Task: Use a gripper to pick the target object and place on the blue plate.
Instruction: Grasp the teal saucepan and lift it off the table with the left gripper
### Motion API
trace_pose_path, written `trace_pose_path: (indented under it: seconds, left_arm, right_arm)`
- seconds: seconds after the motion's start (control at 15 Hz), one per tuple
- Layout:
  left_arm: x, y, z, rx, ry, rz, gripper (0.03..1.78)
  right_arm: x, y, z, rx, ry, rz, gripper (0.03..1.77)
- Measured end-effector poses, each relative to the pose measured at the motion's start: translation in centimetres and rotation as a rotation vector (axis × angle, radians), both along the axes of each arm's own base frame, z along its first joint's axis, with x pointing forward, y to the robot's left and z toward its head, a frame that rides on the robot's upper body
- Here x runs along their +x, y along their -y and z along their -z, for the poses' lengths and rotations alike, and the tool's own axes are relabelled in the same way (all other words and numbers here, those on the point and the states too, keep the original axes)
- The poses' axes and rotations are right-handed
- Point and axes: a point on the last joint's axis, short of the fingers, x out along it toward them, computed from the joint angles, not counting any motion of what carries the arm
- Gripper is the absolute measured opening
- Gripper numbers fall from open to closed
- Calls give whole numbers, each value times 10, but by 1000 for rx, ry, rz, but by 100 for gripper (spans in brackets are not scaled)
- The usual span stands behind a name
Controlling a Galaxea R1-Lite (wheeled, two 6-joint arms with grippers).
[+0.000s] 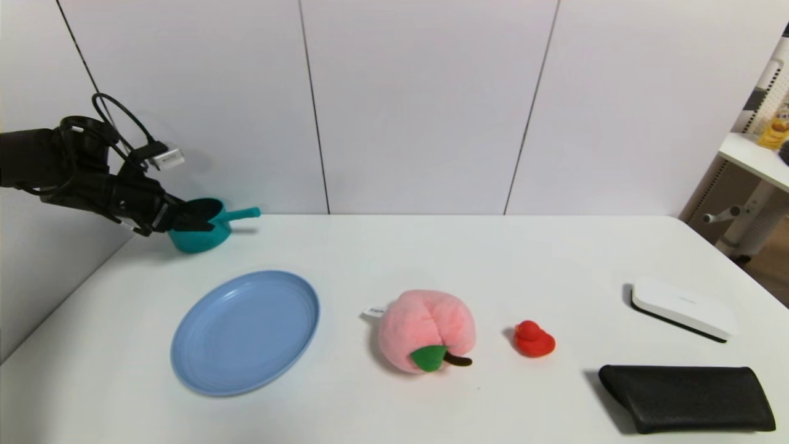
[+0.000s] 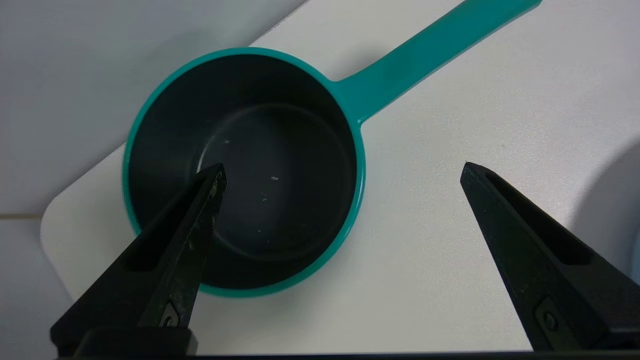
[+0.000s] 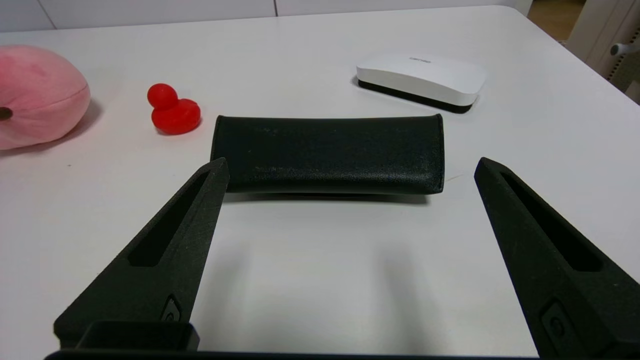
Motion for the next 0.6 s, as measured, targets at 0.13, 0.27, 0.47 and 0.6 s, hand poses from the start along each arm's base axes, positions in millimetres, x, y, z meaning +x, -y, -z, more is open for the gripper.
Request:
trace_pose_path:
  seconds: [0.13,0.27,0.47,0.6]
  left_arm:
    - [6,6,7,1,-11,19,169]
    - [11,9,12,0,-18,28,169]
    - [18,10,17,3,-12,31,169]
    - [20,9,22,6,-22,25,169]
  right_arm:
    - [0,0,0,0,0,0,170]
    - [0,0,0,0,0,0,170]
    - [0,0,0,0,0,0,170]
    - [0,0,0,0,0,0,170]
